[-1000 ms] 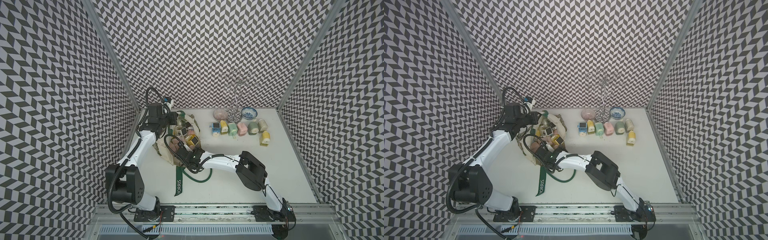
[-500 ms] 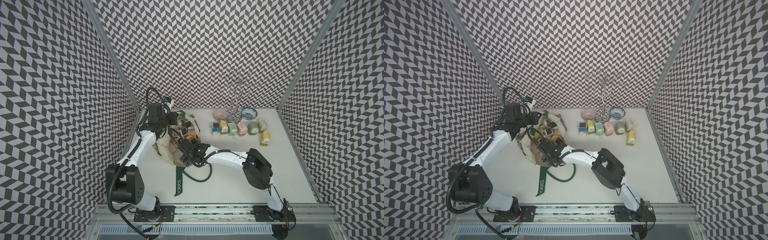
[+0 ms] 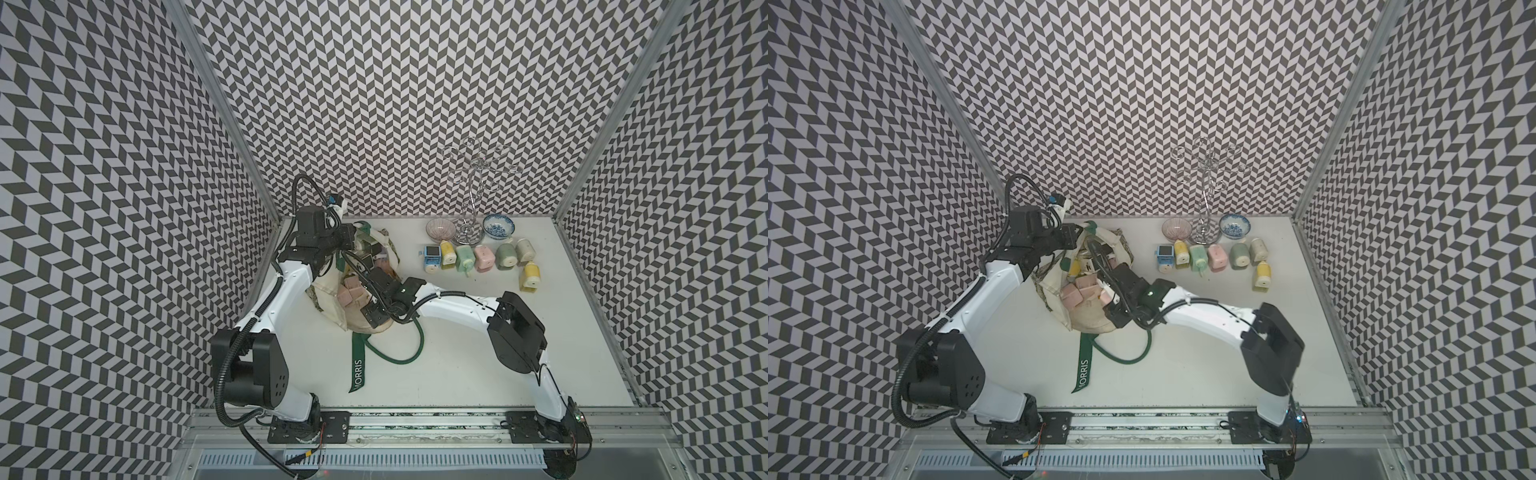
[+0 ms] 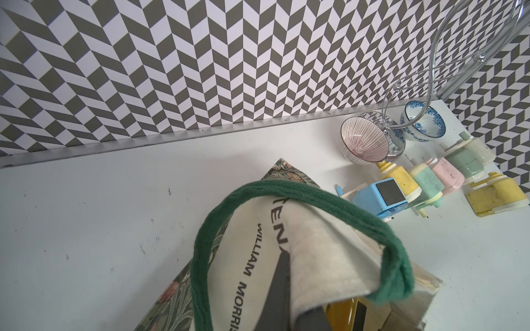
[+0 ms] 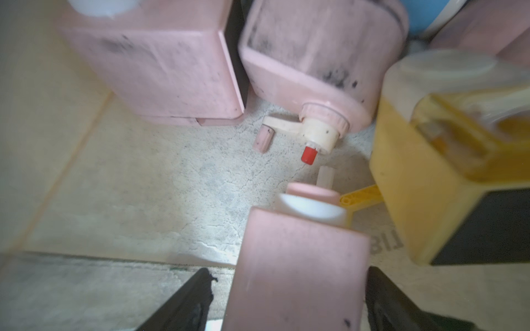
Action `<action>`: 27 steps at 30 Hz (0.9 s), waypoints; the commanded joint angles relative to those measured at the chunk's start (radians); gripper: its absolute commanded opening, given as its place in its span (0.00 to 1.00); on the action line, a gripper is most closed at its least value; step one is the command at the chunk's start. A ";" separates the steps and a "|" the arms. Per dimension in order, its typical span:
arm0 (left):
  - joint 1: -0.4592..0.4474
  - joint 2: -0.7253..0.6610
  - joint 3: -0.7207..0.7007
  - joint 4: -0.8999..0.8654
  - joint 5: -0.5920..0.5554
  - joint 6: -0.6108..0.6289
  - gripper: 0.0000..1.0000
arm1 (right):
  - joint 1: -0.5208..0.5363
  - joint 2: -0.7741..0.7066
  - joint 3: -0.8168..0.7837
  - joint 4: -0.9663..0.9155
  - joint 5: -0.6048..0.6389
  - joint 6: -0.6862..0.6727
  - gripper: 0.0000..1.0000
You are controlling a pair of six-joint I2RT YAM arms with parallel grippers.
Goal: Take out the pencil sharpeners from the tote bags
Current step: Pick up the pencil sharpener from the canvas bag, then place the pencil sharpener at the center of the board.
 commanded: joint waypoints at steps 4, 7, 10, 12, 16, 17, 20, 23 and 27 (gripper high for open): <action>0.001 -0.037 0.002 -0.009 -0.009 0.010 0.00 | -0.012 0.070 0.050 0.002 -0.017 0.034 0.73; 0.002 -0.037 0.003 -0.011 -0.011 0.009 0.00 | -0.014 0.058 0.043 0.015 -0.007 0.031 0.66; 0.002 -0.038 0.003 -0.010 -0.013 0.011 0.00 | -0.014 -0.016 -0.025 0.085 -0.047 0.009 0.59; 0.001 -0.039 0.002 -0.011 -0.012 0.011 0.00 | -0.015 -0.079 -0.072 0.121 -0.075 -0.026 0.54; 0.001 -0.037 0.004 -0.013 -0.015 0.012 0.00 | -0.014 -0.213 -0.147 0.114 -0.105 -0.086 0.47; 0.001 -0.039 0.003 -0.013 -0.016 0.011 0.00 | -0.014 -0.253 -0.173 0.112 -0.113 -0.104 0.46; 0.001 -0.043 0.003 -0.011 -0.023 0.014 0.00 | -0.015 -0.398 -0.277 0.129 -0.114 -0.135 0.46; 0.001 -0.040 0.000 -0.010 -0.024 0.015 0.00 | -0.031 -0.553 -0.383 0.151 -0.074 -0.142 0.46; 0.003 -0.030 -0.002 -0.009 -0.028 0.015 0.00 | -0.182 -0.708 -0.484 0.131 -0.032 -0.062 0.46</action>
